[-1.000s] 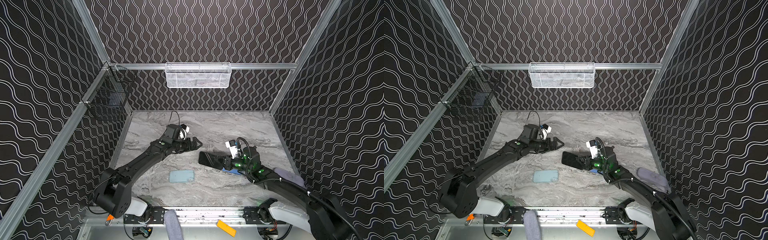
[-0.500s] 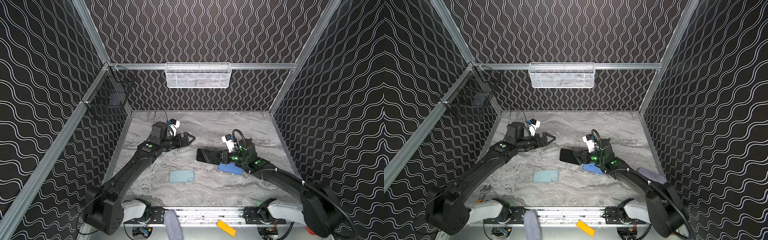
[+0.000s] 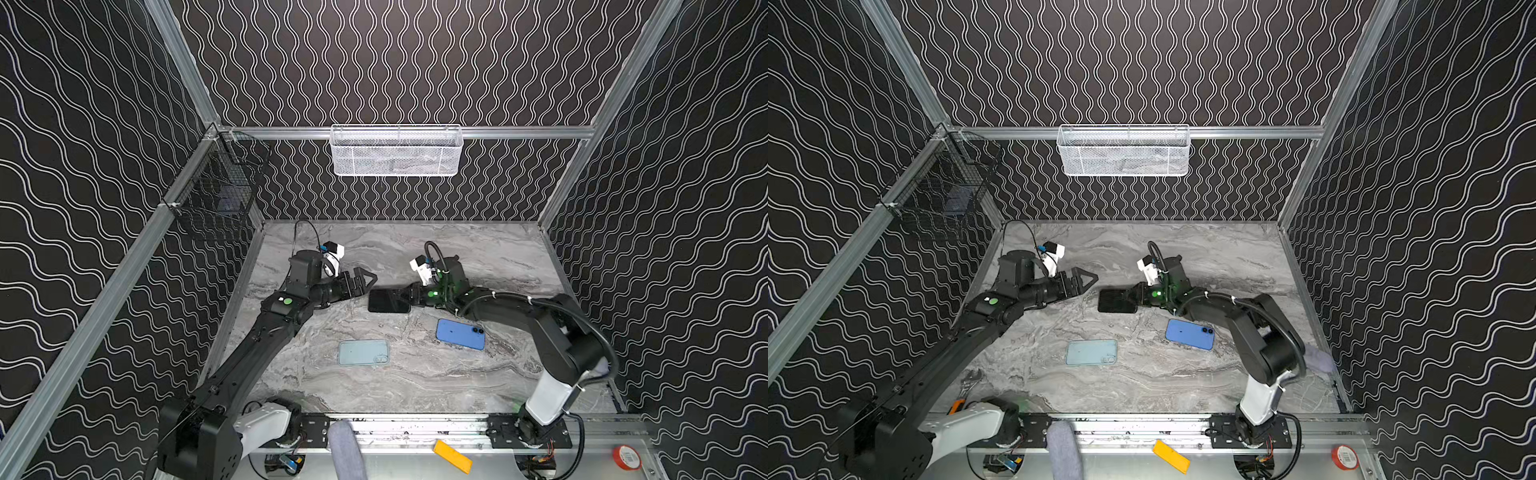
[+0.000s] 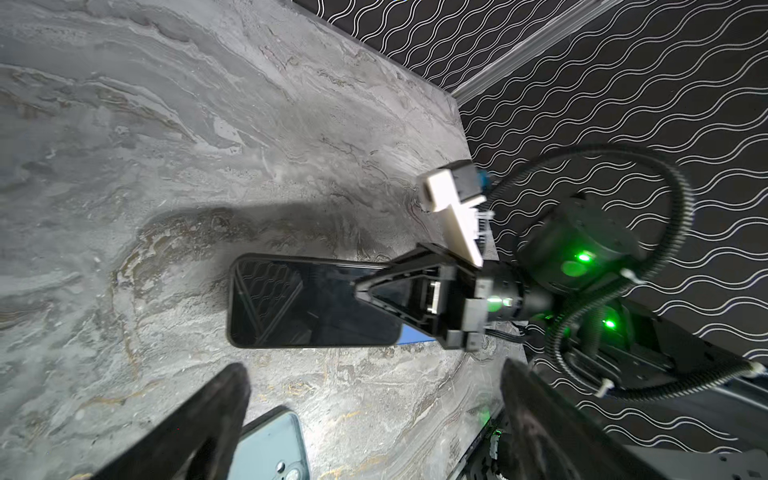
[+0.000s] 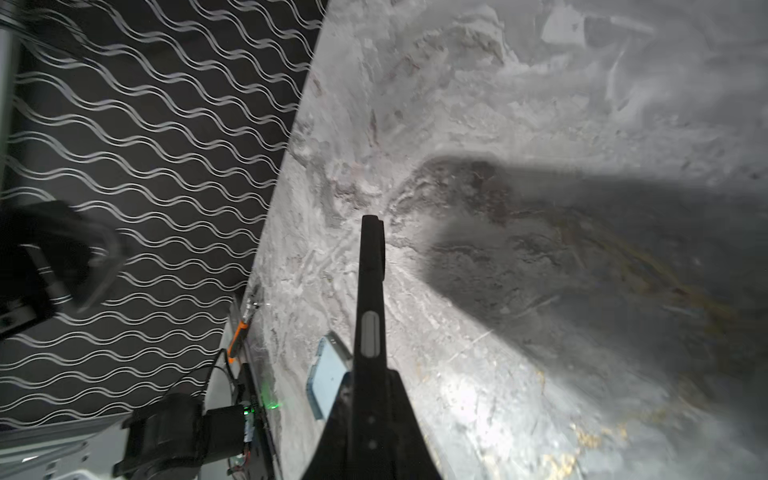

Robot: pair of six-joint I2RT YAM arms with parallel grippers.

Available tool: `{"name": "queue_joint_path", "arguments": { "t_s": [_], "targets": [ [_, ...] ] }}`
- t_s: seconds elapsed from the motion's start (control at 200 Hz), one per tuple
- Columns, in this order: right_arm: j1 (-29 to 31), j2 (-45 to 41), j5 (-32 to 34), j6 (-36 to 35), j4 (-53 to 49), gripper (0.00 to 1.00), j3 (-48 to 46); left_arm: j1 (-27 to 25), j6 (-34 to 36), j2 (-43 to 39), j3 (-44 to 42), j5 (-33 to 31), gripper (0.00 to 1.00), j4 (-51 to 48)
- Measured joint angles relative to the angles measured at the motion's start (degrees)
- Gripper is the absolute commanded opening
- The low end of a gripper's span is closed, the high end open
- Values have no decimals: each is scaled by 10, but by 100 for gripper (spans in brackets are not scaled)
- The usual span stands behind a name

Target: Put the phone into the phone case

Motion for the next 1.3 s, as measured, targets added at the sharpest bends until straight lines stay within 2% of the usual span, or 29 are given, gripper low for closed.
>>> {"name": "queue_joint_path", "arguments": {
  "t_s": [0.23, 0.475, 0.711, 0.836, 1.081, 1.301],
  "targets": [
    [5, 50, 12, -10, -5, 13, 29, 1, 0, 14, -3, 0, 98, 5],
    [5, 70, 18, -12, 12, 27, 16, 1, -1, 28, -8, 3, 98, 18],
    [5, 79, 28, -10, 12, 45, 14, 1, -2, 32, -10, 5, 98, 19],
    [5, 78, 37, -9, 21, 47, 3, 1, -2, 32, -12, 5, 99, 20],
    [4, 70, 94, -8, 13, 52, -3, 1, -3, 31, -18, 5, 99, 24],
    [3, 71, 189, -19, -40, 62, 35, 1, -3, 29, -19, 4, 98, 26]
  ]
}}
